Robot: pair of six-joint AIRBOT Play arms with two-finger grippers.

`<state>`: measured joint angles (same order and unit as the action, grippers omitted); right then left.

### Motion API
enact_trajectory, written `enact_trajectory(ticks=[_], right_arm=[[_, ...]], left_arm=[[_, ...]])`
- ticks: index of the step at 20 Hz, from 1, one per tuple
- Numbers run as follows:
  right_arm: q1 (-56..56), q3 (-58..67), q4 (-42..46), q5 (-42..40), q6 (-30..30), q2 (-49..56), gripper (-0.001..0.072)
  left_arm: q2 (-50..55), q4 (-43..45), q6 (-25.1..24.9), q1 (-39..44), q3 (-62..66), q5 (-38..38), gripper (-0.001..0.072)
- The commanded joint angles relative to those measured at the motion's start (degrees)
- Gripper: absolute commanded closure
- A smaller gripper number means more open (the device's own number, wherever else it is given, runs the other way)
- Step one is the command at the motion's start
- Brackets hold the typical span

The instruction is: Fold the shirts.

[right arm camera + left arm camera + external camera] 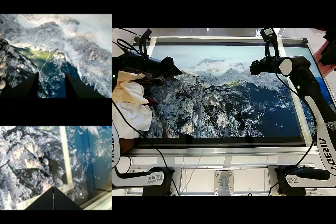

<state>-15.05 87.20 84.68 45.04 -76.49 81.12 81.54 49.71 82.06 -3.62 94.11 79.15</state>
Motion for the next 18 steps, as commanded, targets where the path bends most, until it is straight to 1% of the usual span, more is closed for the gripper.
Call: enact_trajectory(ticks=[1, 9, 11, 14, 15, 16, 17, 18], right_arm=[[-0.04, 0.0, 0.0, 0.0, 0.0, 0.0, 0.0341], [-0.04, 0.0, -0.02, 0.0, 0.0, 0.0, 0.0341], [-0.04, 0.0, -0.02, 0.0, 0.0, 0.0, 0.0341], [-0.04, -0.02, -0.04, -0.2, 0.0, 0.0, 0.0341], [-0.04, 0.0, -0.57, -0.96, -0.02, 0.0, 0.0341], [-0.04, 0.0, -1.66, -1.75, -0.02, 0.0, 0.0341], [-0.04, 0.0, -2.43, -2.01, -0.02, 0.0, 0.0341], [-0.04, 0.0, -2.78, -2.08, -0.02, 0.0, 0.0341]], left_arm=[[0.02, 0.02, -0.02, 0.04, 0.04, 0.0, 0.0694], [0.02, 0.0, -0.07, 0.04, 0.04, -0.63, 0.0694], [0.04, 0.17, -1.31, 0.02, 0.07, -7.61, 0.0694], [0.02, 1.68, -1.4, 0.0, 0.04, -8.63, 0.0694], [0.02, 3.39, -3.06, 0.0, 0.07, -9.27, 0.0693], [0.02, 6.78, -5.84, -0.02, 0.07, -10.67, 0.069], [0.02, 13.62, -8.04, -0.07, 0.07, -11.69, 0.0609], [0.02, 23.5, -7.87, -0.15, 0.07, -12.11, 0.037]])
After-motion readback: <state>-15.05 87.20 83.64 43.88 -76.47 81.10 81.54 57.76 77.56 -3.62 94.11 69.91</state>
